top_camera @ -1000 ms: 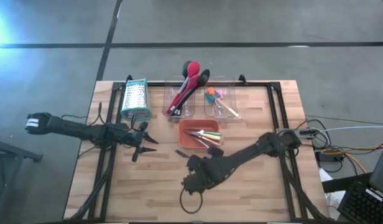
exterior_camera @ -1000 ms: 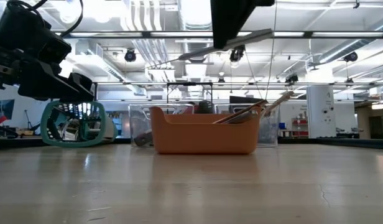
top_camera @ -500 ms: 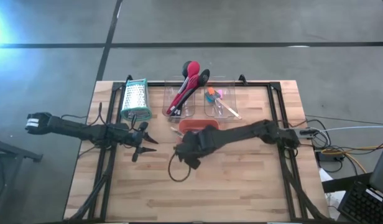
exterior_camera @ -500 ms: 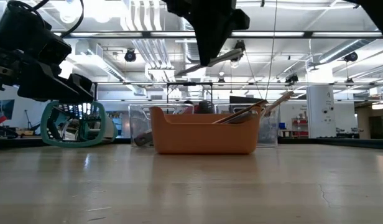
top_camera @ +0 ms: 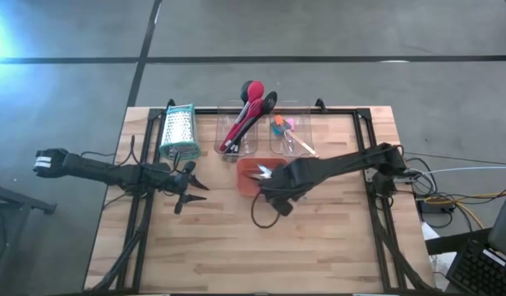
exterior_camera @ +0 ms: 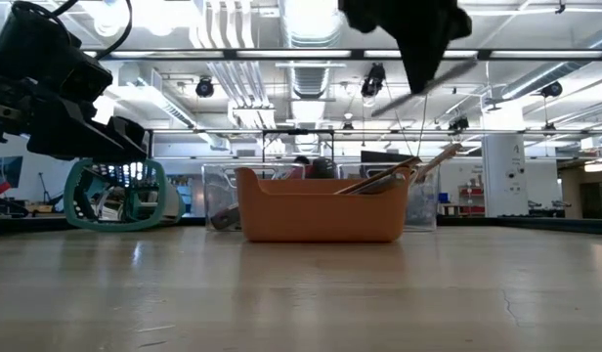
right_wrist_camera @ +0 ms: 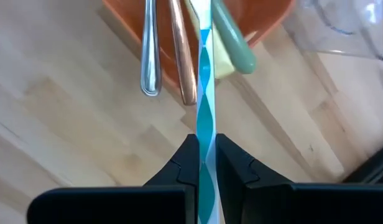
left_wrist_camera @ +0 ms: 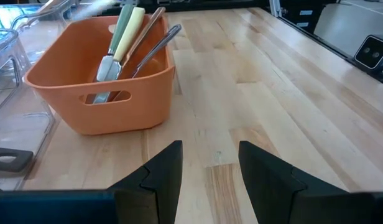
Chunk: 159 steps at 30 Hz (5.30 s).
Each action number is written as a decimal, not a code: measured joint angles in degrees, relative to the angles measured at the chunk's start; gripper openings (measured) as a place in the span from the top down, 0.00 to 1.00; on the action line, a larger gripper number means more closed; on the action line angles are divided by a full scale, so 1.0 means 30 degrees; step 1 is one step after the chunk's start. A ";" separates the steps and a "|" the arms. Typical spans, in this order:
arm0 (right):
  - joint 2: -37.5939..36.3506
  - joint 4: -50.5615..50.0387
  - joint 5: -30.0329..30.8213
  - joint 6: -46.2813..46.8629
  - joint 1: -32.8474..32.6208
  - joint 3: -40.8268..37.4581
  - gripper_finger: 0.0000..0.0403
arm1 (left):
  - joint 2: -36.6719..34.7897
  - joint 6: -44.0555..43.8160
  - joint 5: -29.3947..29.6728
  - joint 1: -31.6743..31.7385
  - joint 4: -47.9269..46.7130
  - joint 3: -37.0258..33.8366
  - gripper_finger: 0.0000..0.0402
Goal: Pick & Place Kitchen Items
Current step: Put the blue knife into the orange bin, then return to Home Position
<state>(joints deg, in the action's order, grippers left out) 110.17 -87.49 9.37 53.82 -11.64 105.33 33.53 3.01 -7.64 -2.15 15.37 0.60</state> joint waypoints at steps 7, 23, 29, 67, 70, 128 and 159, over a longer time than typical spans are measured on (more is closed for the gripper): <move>0.0141 0.1716 -0.0285 -0.1915 0.0129 -0.1891 0.95 | -0.0004 0.0000 0.0000 0.0000 -0.0004 0.0000 0.59; 0.1526 0.2988 -0.0154 -0.3249 0.1542 -0.1894 0.95 | -0.0004 0.0000 0.0007 0.0000 -0.0011 0.0000 0.59; 0.1763 0.3854 -0.0287 -0.3983 0.1929 -0.1790 0.95 | -0.0004 -0.0001 0.0004 0.0000 -0.0011 0.0000 0.59; 0.1113 0.5439 -0.0694 -0.4914 0.2442 -0.0124 0.58 | -0.0004 0.0000 0.0001 0.0000 -0.0011 0.0001 0.59; 0.0481 0.5007 0.0337 -0.4838 0.1798 0.0528 0.57 | -0.0004 0.0000 0.0000 -0.0003 -0.0008 0.0007 0.59; -2.0420 2.9924 0.4753 -1.6030 -0.1092 -2.5947 0.98 | -1.0349 -0.0007 0.0000 -0.0080 -0.2466 -0.0073 0.59; -2.7134 3.2605 0.3358 -1.3956 0.2142 -3.4940 0.98 | -1.0349 0.0000 0.0000 -0.0087 -0.2488 -0.0087 0.59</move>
<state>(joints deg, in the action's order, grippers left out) 28.77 10.33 19.44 11.95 -5.21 0.51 2.48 3.01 -7.64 -2.42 7.90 0.34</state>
